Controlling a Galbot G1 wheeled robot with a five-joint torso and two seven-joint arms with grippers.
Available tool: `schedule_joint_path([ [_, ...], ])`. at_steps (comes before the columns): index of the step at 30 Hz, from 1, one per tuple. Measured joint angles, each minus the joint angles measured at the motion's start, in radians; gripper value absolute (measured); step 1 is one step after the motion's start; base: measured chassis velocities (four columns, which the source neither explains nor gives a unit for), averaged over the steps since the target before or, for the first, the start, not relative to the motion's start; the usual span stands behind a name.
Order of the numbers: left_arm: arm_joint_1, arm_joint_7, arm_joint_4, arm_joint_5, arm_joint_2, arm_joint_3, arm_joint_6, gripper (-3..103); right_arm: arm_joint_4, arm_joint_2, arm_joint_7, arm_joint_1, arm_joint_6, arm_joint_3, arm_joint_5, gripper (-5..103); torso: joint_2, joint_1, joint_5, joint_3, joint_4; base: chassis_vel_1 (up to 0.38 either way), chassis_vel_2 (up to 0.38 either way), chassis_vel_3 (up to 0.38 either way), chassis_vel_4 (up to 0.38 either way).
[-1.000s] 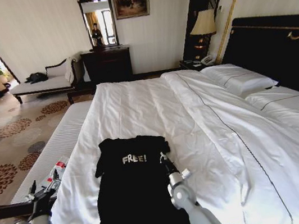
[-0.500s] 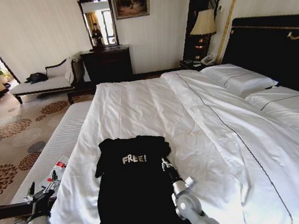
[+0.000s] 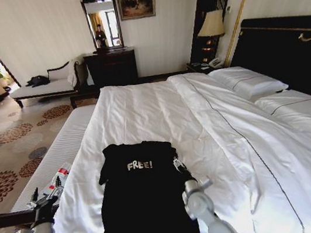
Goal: Fold the clothes on the bed.
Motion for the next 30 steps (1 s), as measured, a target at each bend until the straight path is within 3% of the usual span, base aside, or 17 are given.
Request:
schedule_joint_path([
  [10,0.007,-0.001,0.000,-0.002,-0.002,-0.013,-0.002,100,-0.082,0.002,-0.042,0.113,-0.017,-0.012,0.042,100,0.000,0.000,-0.0001,0.000,0.0000,0.000,0.000,0.000,0.000],
  [23,0.005,-0.001,-0.001,0.006,-0.005,-0.004,-0.001,100,-0.070,0.001,-0.051,0.085,-0.020,-0.008,0.032,103,0.000,0.000,-0.0002,0.000,-0.0002,0.000,0.000,0.000,0.000],
  [25,0.003,-0.001,-0.003,0.008,-0.005,-0.002,0.001,100,-0.066,0.005,-0.060,0.083,-0.020,-0.012,0.036,94,0.000,0.000,-0.0002,0.000,-0.0001,0.000,0.000,0.000,0.000],
  [30,0.001,-0.002,-0.009,0.009,-0.003,-0.001,0.004,100,-0.063,0.013,-0.063,0.086,-0.025,-0.021,0.043,83,0.000,0.000,-0.0002,0.000,-0.0001,0.000,0.000,0.000,0.000],
])
